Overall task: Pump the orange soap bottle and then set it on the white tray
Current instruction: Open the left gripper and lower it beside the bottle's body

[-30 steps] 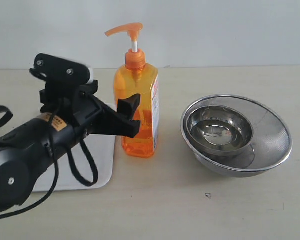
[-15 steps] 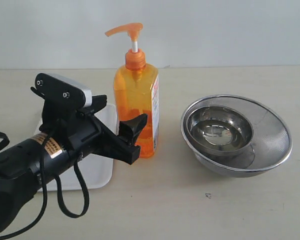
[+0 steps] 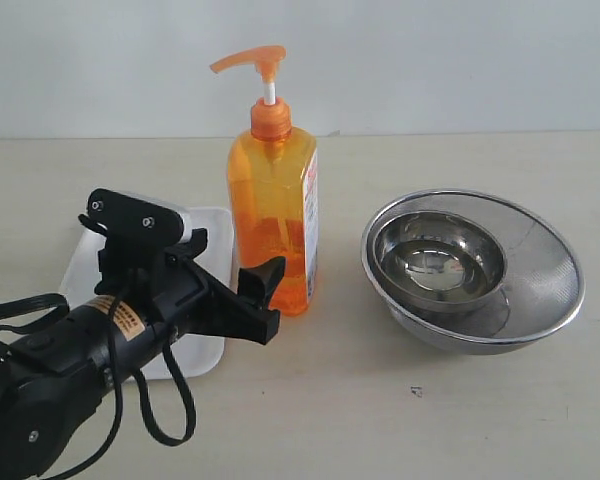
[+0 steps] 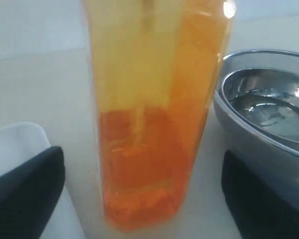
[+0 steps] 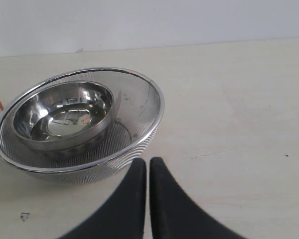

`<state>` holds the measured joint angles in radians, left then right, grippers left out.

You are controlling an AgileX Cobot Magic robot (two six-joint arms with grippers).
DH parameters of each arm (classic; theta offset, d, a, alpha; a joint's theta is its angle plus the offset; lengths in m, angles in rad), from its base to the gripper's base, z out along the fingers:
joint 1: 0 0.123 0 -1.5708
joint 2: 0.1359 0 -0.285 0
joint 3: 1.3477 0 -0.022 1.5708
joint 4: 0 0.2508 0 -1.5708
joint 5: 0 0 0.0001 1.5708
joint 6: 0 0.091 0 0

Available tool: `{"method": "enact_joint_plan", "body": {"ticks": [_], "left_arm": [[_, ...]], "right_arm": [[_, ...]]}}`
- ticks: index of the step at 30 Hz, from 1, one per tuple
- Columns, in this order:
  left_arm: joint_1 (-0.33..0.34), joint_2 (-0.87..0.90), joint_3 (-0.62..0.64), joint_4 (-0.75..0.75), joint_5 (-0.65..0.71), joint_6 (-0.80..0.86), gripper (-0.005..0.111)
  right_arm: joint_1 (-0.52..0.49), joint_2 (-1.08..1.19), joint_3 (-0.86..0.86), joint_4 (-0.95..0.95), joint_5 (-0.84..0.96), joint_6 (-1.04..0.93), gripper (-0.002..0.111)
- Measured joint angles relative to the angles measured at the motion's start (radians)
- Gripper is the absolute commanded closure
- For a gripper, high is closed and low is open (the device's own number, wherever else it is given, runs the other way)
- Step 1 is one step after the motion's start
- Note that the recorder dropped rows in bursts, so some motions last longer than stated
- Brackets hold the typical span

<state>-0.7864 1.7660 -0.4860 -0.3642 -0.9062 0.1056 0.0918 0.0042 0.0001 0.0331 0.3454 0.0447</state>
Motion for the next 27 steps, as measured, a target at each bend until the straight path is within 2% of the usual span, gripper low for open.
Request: {"method": "enact_joint_plan", "body": {"ticks": [5,12,19,27], "left_arm": [[0.000,0.002,0.000,0.074,-0.018,-0.036,0.027],[0.000,0.002,0.000,0.092,-0.018,-0.106,0.026],[0.000,0.002,0.000,0.105,-0.018,-0.106,0.008],[0.000,0.002,0.000,0.144,-0.018,-0.106,0.007]], "right_arm": [[0.000,0.000,0.000,0.000,0.000,0.000,0.109],[0.000,0.000,0.000,0.000,0.000,0.000,0.109],[0.000,0.000,0.000,0.000,0.000,0.000,0.109],[0.000,0.000,0.000,0.000,0.000,0.000,0.109]]}}
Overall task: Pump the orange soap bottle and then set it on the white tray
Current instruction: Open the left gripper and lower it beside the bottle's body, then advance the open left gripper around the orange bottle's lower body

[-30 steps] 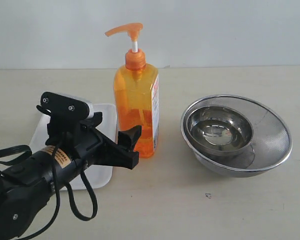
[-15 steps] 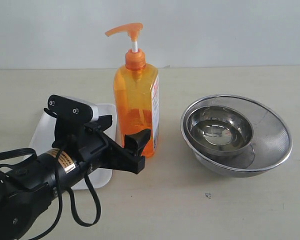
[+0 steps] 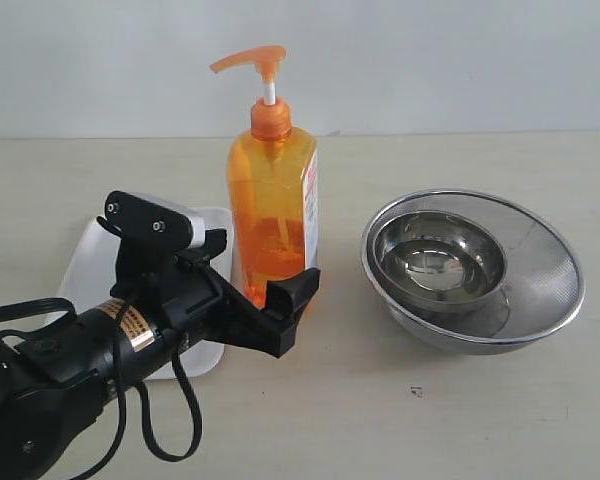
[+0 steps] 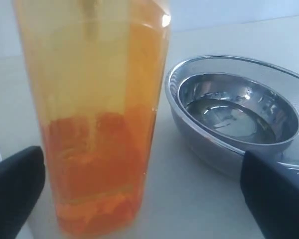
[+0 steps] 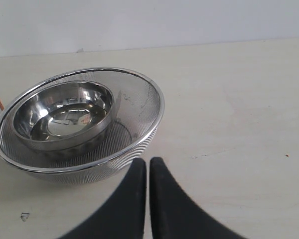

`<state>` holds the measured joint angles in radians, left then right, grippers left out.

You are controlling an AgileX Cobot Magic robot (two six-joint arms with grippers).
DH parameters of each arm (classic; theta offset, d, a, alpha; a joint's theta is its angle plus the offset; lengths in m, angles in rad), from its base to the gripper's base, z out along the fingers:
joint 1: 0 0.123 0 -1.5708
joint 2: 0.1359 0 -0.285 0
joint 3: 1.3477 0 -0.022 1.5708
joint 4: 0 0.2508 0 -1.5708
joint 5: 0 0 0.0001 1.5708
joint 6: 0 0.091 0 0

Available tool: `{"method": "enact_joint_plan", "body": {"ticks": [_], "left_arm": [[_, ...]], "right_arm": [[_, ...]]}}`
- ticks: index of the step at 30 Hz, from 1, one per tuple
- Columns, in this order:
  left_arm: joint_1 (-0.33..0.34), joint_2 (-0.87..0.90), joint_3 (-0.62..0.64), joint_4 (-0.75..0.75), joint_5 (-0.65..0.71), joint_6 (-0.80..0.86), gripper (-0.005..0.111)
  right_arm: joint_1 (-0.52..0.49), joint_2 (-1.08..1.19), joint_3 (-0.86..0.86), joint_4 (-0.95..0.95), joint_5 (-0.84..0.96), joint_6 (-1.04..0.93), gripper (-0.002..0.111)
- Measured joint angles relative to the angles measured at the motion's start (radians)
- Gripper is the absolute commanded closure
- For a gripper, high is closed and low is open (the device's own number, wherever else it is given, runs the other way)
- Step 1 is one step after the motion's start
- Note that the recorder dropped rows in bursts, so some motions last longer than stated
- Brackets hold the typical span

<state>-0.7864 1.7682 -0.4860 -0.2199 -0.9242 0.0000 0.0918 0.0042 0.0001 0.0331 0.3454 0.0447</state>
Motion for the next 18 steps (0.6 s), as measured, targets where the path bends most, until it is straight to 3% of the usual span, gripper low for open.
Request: {"method": "enact_joint_plan", "body": {"ticks": [9,18], "left_arm": [[0.000,0.000,0.000,0.014,0.028,-0.043,0.007],[0.000,0.002,0.000,0.017,-0.030,-0.051,0.007]], "right_arm": [[0.000,0.000,0.000,0.000,0.000,0.000,0.109],[0.000,0.000,0.000,0.000,0.000,0.000,0.109]]}}
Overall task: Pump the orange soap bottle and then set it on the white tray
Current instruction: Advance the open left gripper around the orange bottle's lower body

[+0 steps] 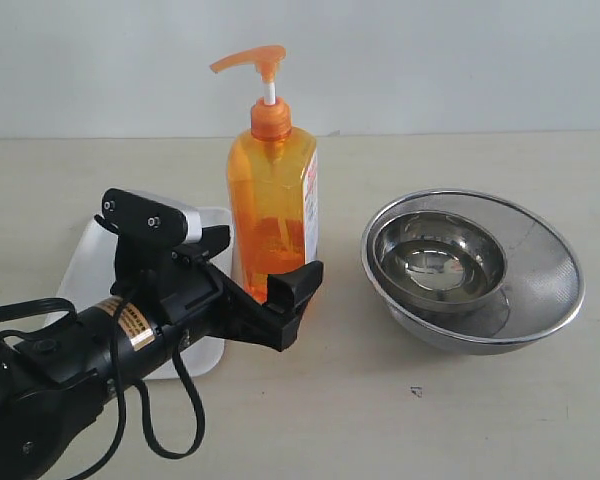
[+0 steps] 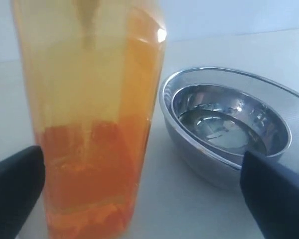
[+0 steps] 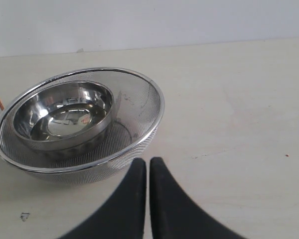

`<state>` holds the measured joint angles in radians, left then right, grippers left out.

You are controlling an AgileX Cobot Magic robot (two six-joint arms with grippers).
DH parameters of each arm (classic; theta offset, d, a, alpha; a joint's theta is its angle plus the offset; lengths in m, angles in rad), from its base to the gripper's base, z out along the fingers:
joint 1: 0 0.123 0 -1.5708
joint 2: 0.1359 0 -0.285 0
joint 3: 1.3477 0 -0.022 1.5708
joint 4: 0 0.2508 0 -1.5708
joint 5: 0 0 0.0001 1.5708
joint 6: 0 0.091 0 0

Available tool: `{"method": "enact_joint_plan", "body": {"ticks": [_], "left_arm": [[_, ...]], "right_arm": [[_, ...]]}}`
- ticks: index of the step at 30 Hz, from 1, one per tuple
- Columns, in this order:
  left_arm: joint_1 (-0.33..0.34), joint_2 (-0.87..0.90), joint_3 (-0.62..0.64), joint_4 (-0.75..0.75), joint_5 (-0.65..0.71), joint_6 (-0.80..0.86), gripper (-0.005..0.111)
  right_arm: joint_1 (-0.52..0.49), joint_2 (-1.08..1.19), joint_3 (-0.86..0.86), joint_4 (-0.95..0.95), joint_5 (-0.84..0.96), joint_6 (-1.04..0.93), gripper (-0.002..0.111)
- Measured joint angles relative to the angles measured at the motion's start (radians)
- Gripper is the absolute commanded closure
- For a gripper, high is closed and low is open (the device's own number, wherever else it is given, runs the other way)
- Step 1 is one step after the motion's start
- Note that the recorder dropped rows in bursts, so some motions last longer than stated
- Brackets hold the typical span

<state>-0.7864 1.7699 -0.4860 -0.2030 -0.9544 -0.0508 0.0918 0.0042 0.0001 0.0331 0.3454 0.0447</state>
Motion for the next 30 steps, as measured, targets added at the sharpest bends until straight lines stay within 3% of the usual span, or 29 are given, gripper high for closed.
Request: {"method": "enact_joint_plan", "body": {"ticks": [13,30], "left_arm": [[0.000,0.109,-0.075,0.000,-0.031,0.002,0.007],[0.000,0.122,-0.109,-0.016,-0.048,0.062,0.007]], "right_arm": [[0.000,0.000,0.000,0.000,0.000,0.000,0.109],[0.000,0.000,0.000,0.000,0.000,0.000,0.109]]}}
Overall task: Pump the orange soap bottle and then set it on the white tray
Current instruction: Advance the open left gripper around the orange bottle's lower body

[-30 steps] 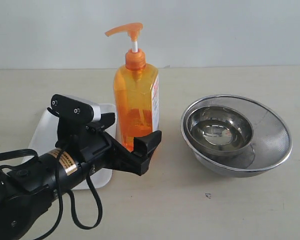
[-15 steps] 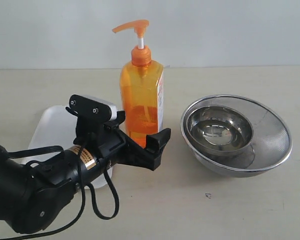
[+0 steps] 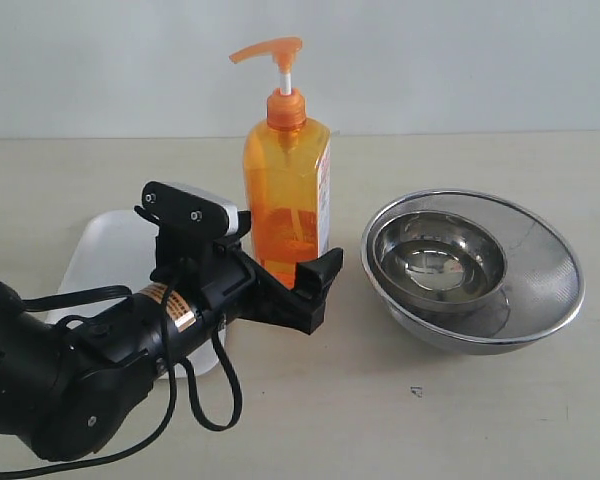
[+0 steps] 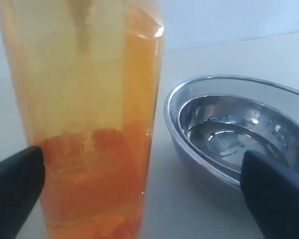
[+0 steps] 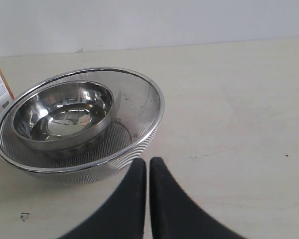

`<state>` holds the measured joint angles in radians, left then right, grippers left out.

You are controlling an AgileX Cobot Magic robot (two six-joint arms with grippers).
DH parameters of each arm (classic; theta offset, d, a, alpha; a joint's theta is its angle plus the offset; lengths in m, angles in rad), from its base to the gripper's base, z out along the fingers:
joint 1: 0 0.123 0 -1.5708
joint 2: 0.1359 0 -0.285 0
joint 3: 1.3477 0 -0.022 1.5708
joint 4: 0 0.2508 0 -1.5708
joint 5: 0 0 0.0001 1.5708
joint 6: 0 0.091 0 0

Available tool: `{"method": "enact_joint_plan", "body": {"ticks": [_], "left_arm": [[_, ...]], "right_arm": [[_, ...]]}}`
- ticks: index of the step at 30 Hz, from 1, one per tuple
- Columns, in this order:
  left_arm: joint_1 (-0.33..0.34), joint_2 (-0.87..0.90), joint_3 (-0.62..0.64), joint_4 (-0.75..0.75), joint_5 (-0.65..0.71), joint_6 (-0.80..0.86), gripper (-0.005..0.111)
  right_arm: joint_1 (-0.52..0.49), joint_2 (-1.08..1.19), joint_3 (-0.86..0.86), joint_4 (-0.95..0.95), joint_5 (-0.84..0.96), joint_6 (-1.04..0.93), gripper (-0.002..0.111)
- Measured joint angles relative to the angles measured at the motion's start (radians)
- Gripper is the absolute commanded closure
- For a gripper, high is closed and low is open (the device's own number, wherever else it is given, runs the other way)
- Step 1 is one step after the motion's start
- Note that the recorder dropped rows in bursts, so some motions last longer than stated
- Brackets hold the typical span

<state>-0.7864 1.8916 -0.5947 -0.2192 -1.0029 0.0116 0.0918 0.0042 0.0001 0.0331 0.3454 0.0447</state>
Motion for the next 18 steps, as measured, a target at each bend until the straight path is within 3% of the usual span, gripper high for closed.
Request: {"method": "enact_joint_plan", "body": {"ticks": [8,18], "left_arm": [[0.000,0.000,0.000,-0.097,-0.002,0.004,0.007],[0.000,0.000,-0.004,-0.100,-0.004,0.027,0.007]], "right_arm": [[0.000,0.000,0.000,0.000,0.000,0.000,0.109],[0.000,0.000,0.000,0.000,0.000,0.000,0.109]]}}
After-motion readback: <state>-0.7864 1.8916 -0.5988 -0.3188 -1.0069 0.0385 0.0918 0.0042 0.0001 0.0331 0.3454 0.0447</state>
